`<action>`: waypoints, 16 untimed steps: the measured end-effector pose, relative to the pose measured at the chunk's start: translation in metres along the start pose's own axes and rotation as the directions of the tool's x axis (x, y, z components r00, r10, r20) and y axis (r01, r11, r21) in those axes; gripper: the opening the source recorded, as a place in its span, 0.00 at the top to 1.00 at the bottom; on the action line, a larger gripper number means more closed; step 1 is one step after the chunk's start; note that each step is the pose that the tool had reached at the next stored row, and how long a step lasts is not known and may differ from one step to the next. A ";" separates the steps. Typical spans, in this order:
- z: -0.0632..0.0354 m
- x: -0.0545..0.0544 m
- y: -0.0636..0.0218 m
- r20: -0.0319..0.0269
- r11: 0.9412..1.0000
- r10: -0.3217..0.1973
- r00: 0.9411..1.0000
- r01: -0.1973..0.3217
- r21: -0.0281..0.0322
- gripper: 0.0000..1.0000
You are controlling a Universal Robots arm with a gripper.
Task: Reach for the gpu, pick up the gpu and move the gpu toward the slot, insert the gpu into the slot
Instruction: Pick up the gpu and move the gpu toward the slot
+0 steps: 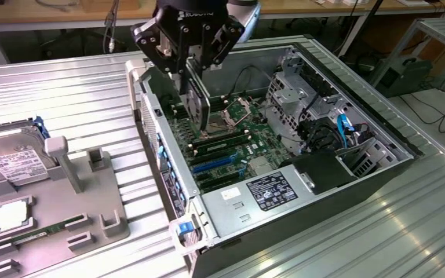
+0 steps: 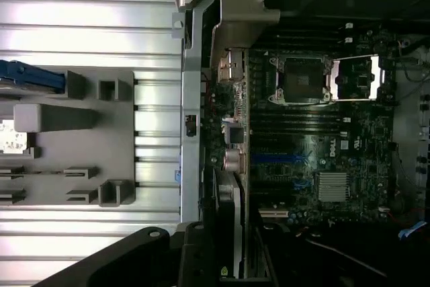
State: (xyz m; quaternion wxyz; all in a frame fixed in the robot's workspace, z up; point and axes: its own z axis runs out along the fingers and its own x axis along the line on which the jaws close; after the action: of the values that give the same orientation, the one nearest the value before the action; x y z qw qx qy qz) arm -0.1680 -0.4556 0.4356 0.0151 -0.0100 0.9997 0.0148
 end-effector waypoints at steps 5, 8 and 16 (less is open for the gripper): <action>0.0015 -0.024 -0.0005 0.000 1.000 0.000 1.000 0.000 0.000 0.72; 0.0020 -0.033 -0.0007 0.000 1.000 0.000 1.000 0.000 0.000 0.72; 0.0035 -0.066 -0.0014 0.000 1.000 0.000 1.000 0.000 0.000 0.72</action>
State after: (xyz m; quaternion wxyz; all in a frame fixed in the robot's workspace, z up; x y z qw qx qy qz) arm -0.1018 -0.4556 0.4342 0.0151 -0.0100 0.9997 0.0148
